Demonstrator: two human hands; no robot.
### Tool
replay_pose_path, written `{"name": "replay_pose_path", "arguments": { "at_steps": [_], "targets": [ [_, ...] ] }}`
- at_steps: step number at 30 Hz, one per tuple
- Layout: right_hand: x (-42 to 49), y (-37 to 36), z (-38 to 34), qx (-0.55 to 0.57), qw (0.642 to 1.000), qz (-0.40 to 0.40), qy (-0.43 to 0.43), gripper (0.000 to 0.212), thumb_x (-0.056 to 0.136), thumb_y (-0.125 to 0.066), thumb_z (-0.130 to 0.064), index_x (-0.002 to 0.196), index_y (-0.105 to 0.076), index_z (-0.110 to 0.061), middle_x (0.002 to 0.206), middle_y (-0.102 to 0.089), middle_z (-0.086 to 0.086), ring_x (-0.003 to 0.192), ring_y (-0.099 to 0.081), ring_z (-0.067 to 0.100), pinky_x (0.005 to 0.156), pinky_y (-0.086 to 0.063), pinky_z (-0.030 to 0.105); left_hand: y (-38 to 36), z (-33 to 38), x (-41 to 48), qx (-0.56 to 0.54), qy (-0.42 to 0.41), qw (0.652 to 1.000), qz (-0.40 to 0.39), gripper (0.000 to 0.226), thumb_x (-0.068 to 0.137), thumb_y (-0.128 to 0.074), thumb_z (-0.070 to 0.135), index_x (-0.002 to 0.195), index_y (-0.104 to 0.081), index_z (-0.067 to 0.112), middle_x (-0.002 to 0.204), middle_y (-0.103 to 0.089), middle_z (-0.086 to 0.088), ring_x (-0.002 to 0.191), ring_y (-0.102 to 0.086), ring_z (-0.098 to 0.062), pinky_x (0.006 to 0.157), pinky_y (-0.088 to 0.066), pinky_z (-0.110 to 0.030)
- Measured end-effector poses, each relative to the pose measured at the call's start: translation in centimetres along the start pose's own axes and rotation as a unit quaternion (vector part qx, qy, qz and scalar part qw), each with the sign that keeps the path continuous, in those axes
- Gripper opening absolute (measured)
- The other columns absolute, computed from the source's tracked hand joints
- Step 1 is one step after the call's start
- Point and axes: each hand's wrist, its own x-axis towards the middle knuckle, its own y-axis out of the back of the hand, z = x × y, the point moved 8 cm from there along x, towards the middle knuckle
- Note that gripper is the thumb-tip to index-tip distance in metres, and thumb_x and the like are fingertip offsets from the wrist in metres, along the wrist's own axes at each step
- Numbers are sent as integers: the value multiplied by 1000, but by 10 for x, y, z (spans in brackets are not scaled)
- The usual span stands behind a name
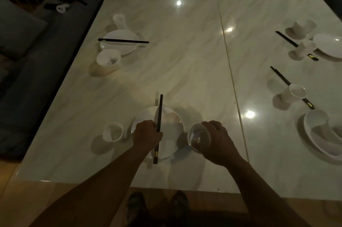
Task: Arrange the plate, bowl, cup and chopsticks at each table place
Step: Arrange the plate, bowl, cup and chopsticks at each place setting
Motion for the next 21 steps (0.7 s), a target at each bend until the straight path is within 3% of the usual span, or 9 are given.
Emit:
{"name": "replay_pose_path", "arguments": {
  "at_steps": [5,9,15,21],
  "targets": [
    [2,1,2,8,1000,8,-4,86,69,-69,-68,139,-42,-28,144,-42,0,130,-42,21,98,-46,32,-1,0,2,-2,1,1000,2,38,73,-81,28,106,-70,13,95,-74,-4,87,-70,-18,78,-57,-31],
    [4,0,4,7,1000,0,3,83,69,-60,-74,137,-44,-30,141,-46,-2,129,-43,19,96,-48,30,-1,0,1,0,4,1000,0,39,72,-81,29,106,-71,13,93,-75,-4,86,-70,-18,77,-58,-33],
    [4,7,3,37,999,15,-7,73,79,-67,-58,139,-43,-24,143,-42,4,126,-48,24,93,-52,34,-4,-2,2,-1,12,1000,-8,38,74,-81,28,107,-70,13,94,-74,-3,86,-70,-17,76,-58,-30],
    [2,17,11,76,996,32,-38,52,95,-52,-49,139,-43,-22,140,-45,6,117,-54,25,90,-54,37,2,2,1,-4,8,1000,21,47,74,-81,28,114,-65,11,101,-73,-6,92,-68,-21,80,-54,-32]
  ]
}}
